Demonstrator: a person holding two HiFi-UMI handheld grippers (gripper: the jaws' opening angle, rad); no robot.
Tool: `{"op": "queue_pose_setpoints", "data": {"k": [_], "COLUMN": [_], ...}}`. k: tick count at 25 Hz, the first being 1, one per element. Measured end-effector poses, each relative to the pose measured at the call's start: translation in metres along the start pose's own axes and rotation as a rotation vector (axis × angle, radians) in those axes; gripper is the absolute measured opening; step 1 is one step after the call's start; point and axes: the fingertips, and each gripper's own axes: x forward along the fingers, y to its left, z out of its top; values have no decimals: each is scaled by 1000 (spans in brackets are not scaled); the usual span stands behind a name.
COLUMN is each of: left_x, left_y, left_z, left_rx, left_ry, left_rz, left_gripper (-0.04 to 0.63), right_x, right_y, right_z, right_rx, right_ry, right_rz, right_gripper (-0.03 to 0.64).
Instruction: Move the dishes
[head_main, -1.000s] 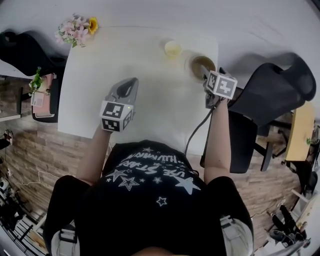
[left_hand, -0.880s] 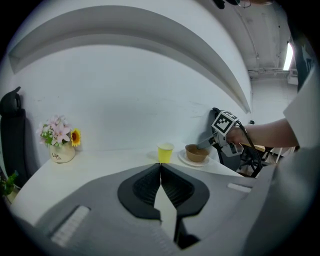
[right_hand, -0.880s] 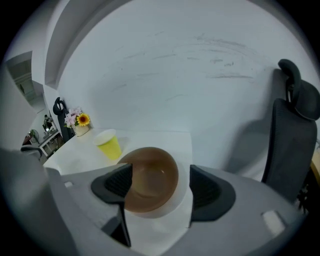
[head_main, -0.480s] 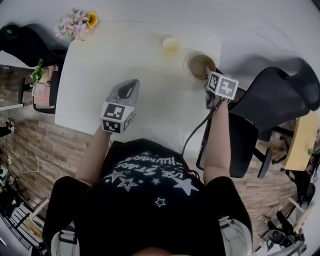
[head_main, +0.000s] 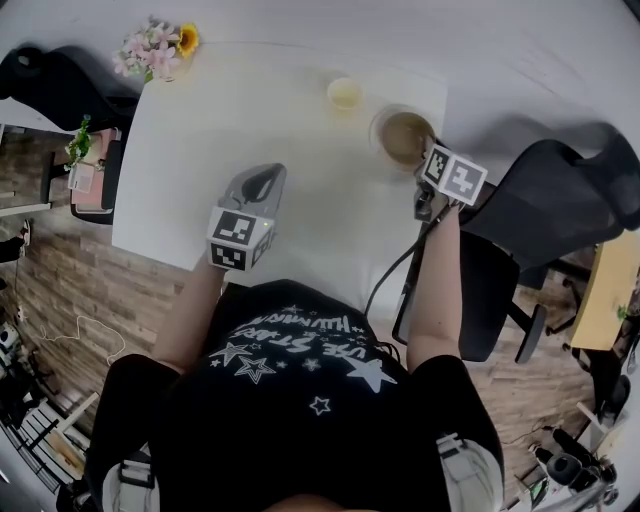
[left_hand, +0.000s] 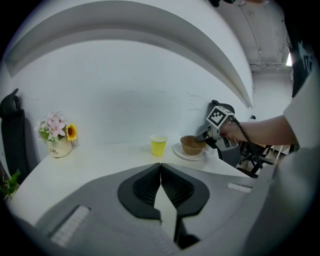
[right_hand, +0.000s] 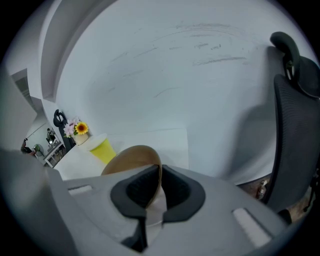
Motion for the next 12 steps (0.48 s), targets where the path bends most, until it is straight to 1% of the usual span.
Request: {"op": "queue_pose_setpoints", "data": {"k": [6,12], "left_x": [4,15], "left_y": [6,12], "left_z": [7,12], "left_rx": [-3,2], "left_ry": [-10,-10], "left_rz": [7,14], "left_gripper": [12,12], "right_x": [-3,15], "right_y": [-4,-23], "right_z": [27,55], "right_rx": [15,62], "right_ry": [-59,-94], "right_rz": [4,-24], "right_gripper": [20,21]}}
